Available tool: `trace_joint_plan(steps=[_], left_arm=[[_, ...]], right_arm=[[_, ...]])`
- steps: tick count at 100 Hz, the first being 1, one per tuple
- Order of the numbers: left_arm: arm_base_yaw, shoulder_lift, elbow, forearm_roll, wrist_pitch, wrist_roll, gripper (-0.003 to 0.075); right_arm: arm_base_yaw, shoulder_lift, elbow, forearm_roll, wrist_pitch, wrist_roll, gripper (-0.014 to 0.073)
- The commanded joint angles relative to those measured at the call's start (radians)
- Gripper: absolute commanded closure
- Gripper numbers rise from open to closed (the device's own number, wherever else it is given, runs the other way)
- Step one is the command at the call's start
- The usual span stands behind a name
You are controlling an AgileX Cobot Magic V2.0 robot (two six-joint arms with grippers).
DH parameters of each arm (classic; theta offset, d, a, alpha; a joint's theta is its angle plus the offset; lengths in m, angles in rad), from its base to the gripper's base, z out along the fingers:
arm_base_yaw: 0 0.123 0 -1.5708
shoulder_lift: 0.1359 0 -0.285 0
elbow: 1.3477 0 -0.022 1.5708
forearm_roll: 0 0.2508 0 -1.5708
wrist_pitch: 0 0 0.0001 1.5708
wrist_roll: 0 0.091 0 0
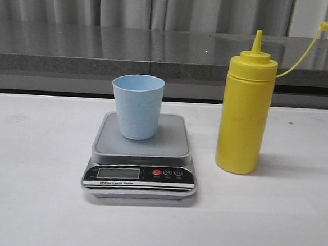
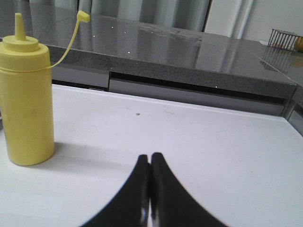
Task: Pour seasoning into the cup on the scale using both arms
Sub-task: 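Raise the left gripper away from the cup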
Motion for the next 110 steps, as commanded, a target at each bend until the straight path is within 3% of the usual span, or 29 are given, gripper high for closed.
trace_joint_plan(steps=[1,19,41,57,82,110], left_arm=[[0.004,0.005,-0.029,-0.004,-0.087,0.001,0.0738],[0.004,0.005,-0.029,-0.004,-0.087,0.001,0.0738],[0.004,0.005,-0.029,-0.004,-0.087,0.001,0.0738],[0.004,0.005,-0.029,-0.004,-0.087,0.001,0.0738],[0.004,0.005,-0.029,-0.004,-0.087,0.001,0.0738],[0.004,0.005,-0.029,-0.004,-0.087,0.001,0.0738]], right_arm=[[-0.007,-0.017,0.000,-0.009,-0.107,0.000,0.0660],[-0.007,-0.017,-0.018,0.013,-0.232,0.014,0.0660],[-0.007,0.078,-0.198,0.083,-0.065,0.039,0.0660],[-0.007,0.280,-0.348,0.099,0.034,0.039,0.0660],[-0.005,0.605,-0.517,0.154,0.045,0.039,0.0660],[-0.003,0.856,-0.544,0.153,-0.080,0.039,0.0660]])
